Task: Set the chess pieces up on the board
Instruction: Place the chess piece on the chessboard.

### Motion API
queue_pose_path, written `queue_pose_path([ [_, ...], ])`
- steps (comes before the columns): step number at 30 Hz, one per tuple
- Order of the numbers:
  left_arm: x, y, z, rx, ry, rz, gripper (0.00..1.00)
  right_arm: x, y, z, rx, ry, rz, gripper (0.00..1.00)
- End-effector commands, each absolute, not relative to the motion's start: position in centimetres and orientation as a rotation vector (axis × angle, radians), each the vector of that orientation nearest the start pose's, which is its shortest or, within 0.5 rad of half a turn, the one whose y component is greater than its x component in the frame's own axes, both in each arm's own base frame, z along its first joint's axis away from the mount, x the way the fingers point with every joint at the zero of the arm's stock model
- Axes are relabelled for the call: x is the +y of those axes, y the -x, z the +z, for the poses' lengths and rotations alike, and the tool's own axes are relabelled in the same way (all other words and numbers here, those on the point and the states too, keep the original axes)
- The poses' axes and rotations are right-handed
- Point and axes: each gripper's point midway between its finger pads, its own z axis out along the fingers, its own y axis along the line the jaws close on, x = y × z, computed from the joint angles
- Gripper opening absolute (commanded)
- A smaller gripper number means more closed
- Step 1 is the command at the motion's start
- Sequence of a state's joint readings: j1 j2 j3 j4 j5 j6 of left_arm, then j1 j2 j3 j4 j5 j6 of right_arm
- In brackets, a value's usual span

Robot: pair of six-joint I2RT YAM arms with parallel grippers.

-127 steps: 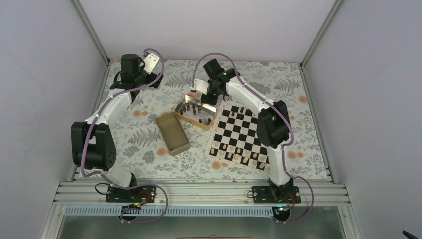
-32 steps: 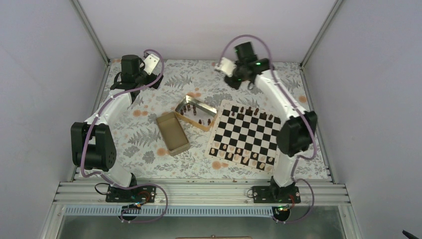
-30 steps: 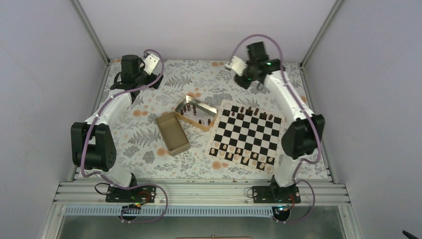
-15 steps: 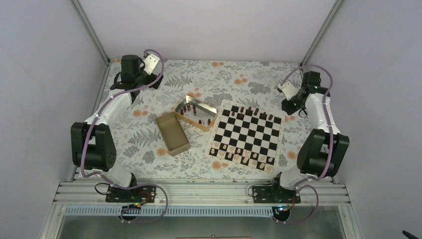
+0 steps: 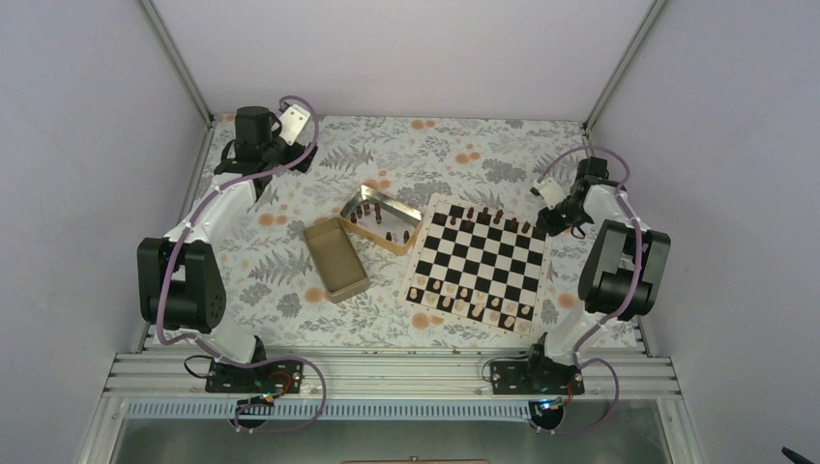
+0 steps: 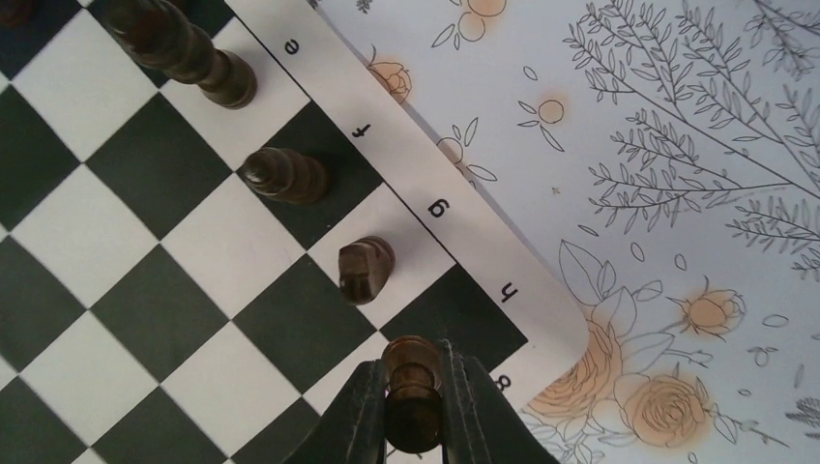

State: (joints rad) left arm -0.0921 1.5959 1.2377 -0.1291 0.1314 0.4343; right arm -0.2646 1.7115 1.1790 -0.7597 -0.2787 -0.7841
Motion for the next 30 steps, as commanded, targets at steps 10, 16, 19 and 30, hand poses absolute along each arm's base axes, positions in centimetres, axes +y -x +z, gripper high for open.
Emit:
queue_pose_path([
  [10, -7.0, -48.7, 25.5, 1.904, -0.612, 0.077, 1.00, -6.2, -37.2, 5.4, 2.670, 0.724, 0.122, 0.11],
  [16, -7.0, -48.7, 25.4, 1.907, -0.615, 0.077, 1.00, -6.9, -36.9, 4.6, 2.697, 0.711, 0.127, 0.12],
  [19, -7.0, -48.7, 25.4, 1.907, -0.613, 0.079, 1.00, -6.8, -36.8, 4.2, 2.701, 0.709, 0.142, 0.12],
  [30, -7.0, -48.7, 25.4, 1.907, -0.613, 0.082, 1.00, -6.6, -37.1, 3.6, 2.700, 0.706, 0.167, 0.12],
])
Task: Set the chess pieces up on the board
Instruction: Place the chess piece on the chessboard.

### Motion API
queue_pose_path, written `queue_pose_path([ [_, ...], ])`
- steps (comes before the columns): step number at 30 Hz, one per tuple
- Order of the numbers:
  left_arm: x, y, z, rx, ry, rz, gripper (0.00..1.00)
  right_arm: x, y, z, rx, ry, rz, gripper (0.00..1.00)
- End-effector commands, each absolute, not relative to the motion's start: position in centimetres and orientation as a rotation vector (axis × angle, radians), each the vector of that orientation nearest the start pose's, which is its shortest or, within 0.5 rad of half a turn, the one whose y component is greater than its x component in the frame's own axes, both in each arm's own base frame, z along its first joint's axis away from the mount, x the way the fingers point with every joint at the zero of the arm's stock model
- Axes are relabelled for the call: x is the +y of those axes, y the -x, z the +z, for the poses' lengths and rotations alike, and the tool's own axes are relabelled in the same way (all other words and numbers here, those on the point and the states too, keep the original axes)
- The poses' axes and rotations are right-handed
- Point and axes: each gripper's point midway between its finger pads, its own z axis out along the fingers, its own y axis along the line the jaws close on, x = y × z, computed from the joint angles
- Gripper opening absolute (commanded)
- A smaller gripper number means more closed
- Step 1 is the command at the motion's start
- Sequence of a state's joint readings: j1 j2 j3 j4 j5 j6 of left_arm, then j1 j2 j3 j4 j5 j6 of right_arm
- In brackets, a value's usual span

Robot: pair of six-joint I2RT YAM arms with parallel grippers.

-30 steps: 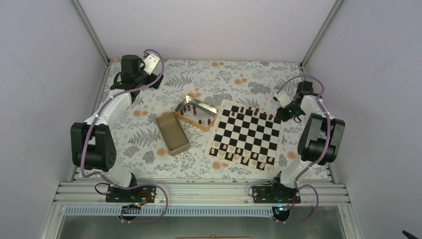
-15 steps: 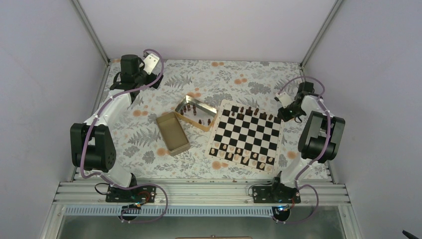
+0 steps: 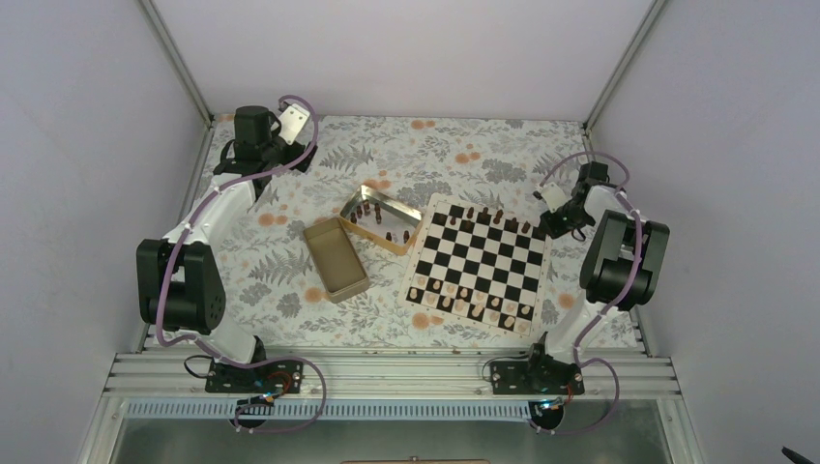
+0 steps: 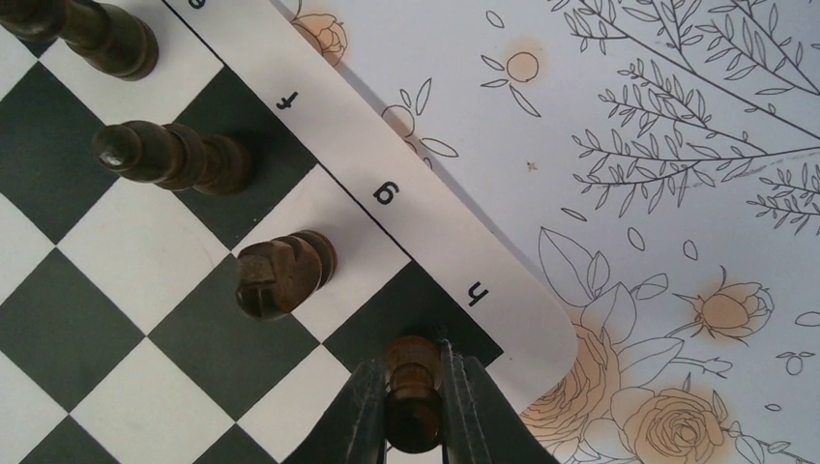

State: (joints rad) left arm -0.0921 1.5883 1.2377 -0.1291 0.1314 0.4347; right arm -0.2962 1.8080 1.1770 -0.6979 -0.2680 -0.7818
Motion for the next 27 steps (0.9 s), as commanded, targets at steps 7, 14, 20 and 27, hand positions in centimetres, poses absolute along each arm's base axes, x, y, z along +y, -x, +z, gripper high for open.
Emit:
queue_pose_path([
  [7, -6.9, -48.7, 25.3, 1.909, -0.612, 0.084, 1.00, -6.6, -37.0, 3.0, 2.708, 0.707, 0.173, 0.12],
  [14, -7.0, -48.7, 25.5, 1.907, -0.611, 0.084, 1.00, -6.5, -37.1, 3.1, 2.705, 0.705, 0.183, 0.16],
  [20, -6.9, -48.6, 25.3, 1.912, -0.613, 0.084, 1.00, -6.7, -37.3, 4.1, 2.686, 0.705, 0.155, 0.34],
  [27, -6.8, -48.6, 25.5, 1.908, -0.610, 0.090, 1.00, -6.2, -39.0, 9.9, 2.588, 0.717, 0.093, 0.40],
])
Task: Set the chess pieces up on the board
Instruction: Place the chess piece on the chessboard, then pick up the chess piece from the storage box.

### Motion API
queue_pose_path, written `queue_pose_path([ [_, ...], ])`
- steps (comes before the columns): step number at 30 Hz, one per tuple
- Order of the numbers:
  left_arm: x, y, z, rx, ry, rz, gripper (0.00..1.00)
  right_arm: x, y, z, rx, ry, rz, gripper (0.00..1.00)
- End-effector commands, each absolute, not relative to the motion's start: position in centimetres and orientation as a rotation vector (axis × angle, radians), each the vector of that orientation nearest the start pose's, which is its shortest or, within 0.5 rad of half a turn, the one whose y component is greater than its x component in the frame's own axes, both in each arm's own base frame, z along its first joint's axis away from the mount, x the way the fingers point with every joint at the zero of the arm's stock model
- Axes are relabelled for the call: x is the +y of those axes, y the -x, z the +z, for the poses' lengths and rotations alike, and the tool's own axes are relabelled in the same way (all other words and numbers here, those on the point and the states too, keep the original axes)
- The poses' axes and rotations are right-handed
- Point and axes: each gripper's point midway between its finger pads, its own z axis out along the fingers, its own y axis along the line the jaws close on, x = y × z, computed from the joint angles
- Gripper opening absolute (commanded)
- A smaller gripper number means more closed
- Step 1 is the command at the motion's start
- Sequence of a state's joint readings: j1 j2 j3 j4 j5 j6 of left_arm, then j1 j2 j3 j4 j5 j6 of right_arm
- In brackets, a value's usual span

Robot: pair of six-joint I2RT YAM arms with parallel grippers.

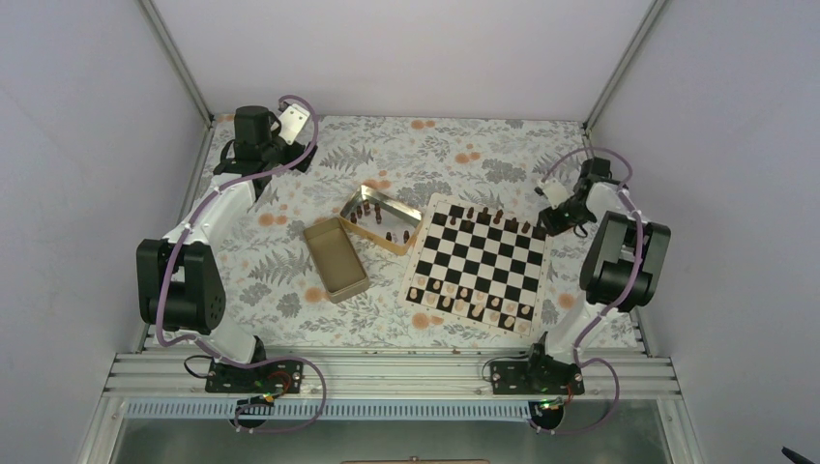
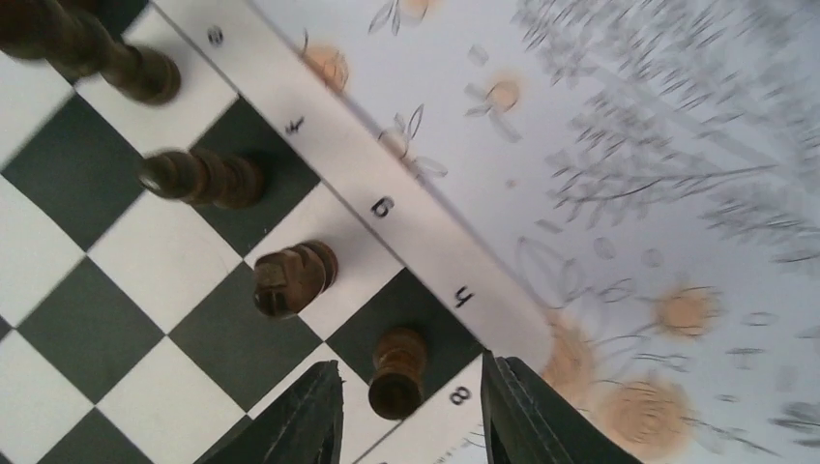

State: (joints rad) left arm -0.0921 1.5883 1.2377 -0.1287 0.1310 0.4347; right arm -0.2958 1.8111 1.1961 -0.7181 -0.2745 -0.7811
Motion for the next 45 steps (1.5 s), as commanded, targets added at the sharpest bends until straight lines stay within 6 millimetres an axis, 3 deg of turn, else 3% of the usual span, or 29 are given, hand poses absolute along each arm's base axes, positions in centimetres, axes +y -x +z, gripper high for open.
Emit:
queue_pose_path([
  [1, -6.8, -48.6, 25.6, 1.905, -0.609, 0.091, 1.00, -5.9, -39.5, 11.2, 2.566, 0.729, 0.073, 0.40],
  [5, -6.8, -48.6, 25.6, 1.904, -0.609, 0.088, 1.00, -0.4, -41.3, 16.5, 2.449, 0.873, 0.043, 0.42],
  [11, -6.9, -48.5, 25.7, 1.904, -0.612, 0.084, 1.00, 13.9, -43.3, 22.7, 2.190, 1.186, 0.061, 0.43],
  [14, -6.9, -48.5, 25.7, 1.904, -0.612, 0.082, 1.00, 21.0, -43.5, 23.9, 2.047, 1.297, 0.168, 0.42],
  [16, -7.0, -48.6, 25.4, 1.910, -0.613, 0.079, 1.00, 24.8, -43.2, 23.4, 1.992, 1.370, 0.227, 0.42],
  [20, -7.1, -48.6, 25.2, 1.914, -0.620, 0.075, 1.00, 30.6, -42.5, 19.5, 1.976, 1.513, 0.280, 0.41],
  [25, -7.1, -48.6, 25.2, 1.911, -0.617, 0.078, 1.00, 34.9, -41.6, 13.8, 1.983, 1.604, 0.365, 0.38],
  [30, -7.2, -48.6, 25.0, 1.914, -0.620, 0.072, 1.00, 37.4, -41.1, 10.8, 1.981, 1.633, 0.373, 0.38],
  [40, -7.2, -48.5, 24.9, 1.910, -0.621, 0.072, 1.00, 37.0, -39.8, 6.7, 2.079, 1.712, 0.326, 0.36],
  [45, -7.2, -48.5, 25.1, 1.907, -0.620, 0.073, 1.00, 36.4, -39.5, 5.7, 2.112, 1.732, 0.304, 0.33],
])
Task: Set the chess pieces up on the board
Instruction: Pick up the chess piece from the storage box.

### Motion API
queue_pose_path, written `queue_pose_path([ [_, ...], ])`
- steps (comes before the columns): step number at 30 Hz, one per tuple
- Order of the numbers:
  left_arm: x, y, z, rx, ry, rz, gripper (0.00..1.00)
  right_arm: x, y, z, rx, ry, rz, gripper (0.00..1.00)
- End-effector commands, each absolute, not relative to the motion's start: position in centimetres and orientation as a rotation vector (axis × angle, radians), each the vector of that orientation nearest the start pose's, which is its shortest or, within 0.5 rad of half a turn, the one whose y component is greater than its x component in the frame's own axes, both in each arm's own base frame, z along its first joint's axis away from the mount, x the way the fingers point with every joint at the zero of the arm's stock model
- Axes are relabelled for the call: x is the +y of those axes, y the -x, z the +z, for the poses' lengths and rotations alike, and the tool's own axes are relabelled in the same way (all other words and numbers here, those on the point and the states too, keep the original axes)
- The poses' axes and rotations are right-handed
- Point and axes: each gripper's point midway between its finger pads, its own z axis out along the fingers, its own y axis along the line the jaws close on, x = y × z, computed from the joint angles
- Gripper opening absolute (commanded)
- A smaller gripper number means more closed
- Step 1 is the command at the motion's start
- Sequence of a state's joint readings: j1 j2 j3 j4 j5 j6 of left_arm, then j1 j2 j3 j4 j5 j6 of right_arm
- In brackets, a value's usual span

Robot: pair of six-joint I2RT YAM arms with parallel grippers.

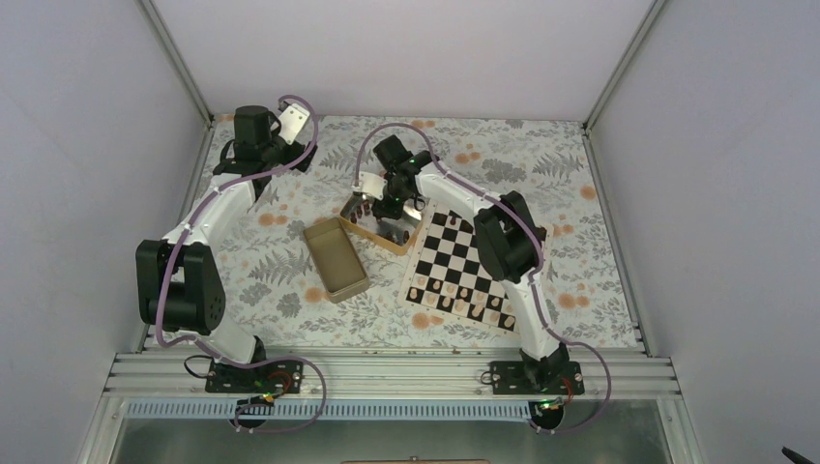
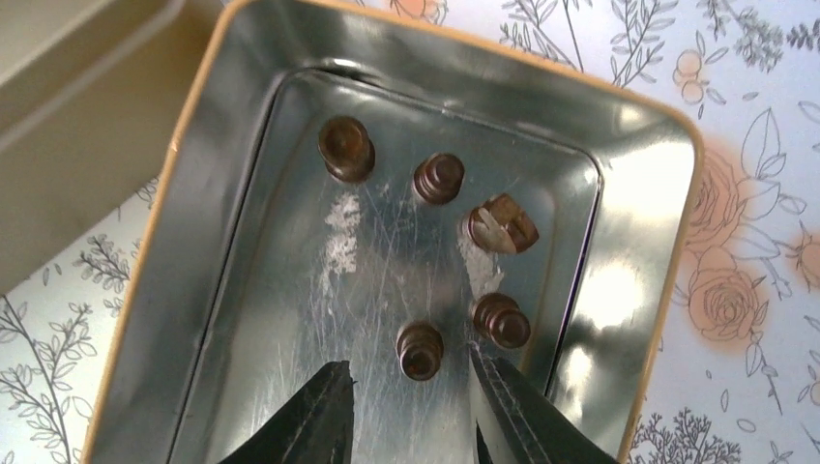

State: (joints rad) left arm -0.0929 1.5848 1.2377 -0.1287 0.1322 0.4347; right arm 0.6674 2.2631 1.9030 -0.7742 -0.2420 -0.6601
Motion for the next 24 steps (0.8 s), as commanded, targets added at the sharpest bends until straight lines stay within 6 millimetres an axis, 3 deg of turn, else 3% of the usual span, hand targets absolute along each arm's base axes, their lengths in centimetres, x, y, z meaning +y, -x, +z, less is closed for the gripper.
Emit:
queue_pose_path([
  [1, -7.1, -48.5, 25.1, 1.907, -0.620, 0.073, 1.00, 36.3, -39.4, 5.5, 2.117, 1.737, 0.300, 0.33],
  [24, -6.9, -48.5, 24.5, 1.914, -0.616, 0.087, 1.00, 37.2, -40.3, 3.0, 2.126, 1.761, 0.291, 0.33],
])
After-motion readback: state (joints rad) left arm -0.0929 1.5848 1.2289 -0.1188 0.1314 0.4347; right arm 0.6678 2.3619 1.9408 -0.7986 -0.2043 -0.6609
